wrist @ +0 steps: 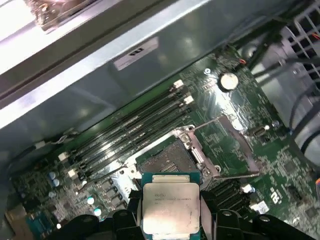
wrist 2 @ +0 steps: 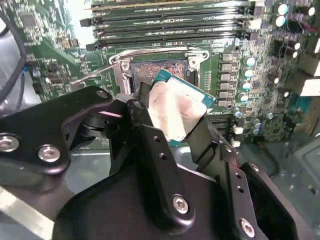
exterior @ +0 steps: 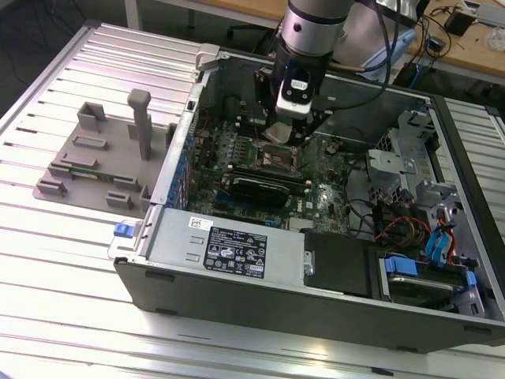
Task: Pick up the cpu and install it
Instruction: 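Place the cpu into insertion slot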
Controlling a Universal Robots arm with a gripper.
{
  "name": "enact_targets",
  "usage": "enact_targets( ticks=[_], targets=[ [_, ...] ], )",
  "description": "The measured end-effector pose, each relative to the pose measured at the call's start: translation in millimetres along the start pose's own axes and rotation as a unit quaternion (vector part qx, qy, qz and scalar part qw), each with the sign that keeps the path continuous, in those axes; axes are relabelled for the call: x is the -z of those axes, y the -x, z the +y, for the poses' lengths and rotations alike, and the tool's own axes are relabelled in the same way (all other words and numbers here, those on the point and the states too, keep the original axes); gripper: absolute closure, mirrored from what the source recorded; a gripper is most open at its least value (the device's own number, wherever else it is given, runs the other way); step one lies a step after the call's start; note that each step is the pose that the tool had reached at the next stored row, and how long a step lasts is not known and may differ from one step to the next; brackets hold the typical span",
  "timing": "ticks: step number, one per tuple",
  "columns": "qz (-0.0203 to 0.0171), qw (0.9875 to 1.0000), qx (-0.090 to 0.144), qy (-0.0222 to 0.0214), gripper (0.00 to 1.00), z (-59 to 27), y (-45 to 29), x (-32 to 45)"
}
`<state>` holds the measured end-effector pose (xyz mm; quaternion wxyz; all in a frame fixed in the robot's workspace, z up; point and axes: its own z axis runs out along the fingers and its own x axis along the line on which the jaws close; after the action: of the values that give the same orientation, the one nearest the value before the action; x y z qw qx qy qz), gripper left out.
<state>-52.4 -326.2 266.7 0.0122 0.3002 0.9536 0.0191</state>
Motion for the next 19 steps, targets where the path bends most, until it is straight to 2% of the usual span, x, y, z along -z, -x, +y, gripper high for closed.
enact_targets(
  ticks=[2,5,6,7,9,11,12,13,14,15,16,18,19],
  targets=[
    [-0.0010,0.9998,-0.022,-0.0003,0.45,0.0,0.0,0.0],
    [-0.0024,0.9985,-0.054,-0.0006,0.45,0.0,0.0,-0.1],
    [-0.0032,0.9974,-0.072,-0.0009,0.45,0.0,0.0,-0.2],
    [-0.0039,0.9961,-0.088,-0.0010,0.45,0.0,0.0,-0.2],
    [-0.0058,0.9911,-0.133,-0.0016,0.45,0.0,0.0,-0.3],
    [-0.0072,0.9865,-0.164,-0.0020,0.45,0.0,0.0,-0.4],
    [-0.0080,0.9834,-0.182,-0.0022,0.45,0.0,0.0,-0.4],
    [-0.0089,0.9790,-0.204,-0.0025,0.45,0.0,0.0,-0.4],
    [-0.0101,0.9731,-0.230,-0.0027,0.45,0.0,0.0,-0.5],
    [-0.0109,0.9685,-0.249,-0.0030,0.45,0.0,0.0,-0.6],
    [-0.0113,0.9662,-0.257,-0.0031,0.45,0.0,0.0,-0.6],
    [-0.0128,0.9565,-0.291,-0.0035,0.45,0.0,0.0,-0.7],
    [-0.0138,0.9489,-0.315,-0.0038,0.45,0.0,0.0,-0.7]
  ],
)
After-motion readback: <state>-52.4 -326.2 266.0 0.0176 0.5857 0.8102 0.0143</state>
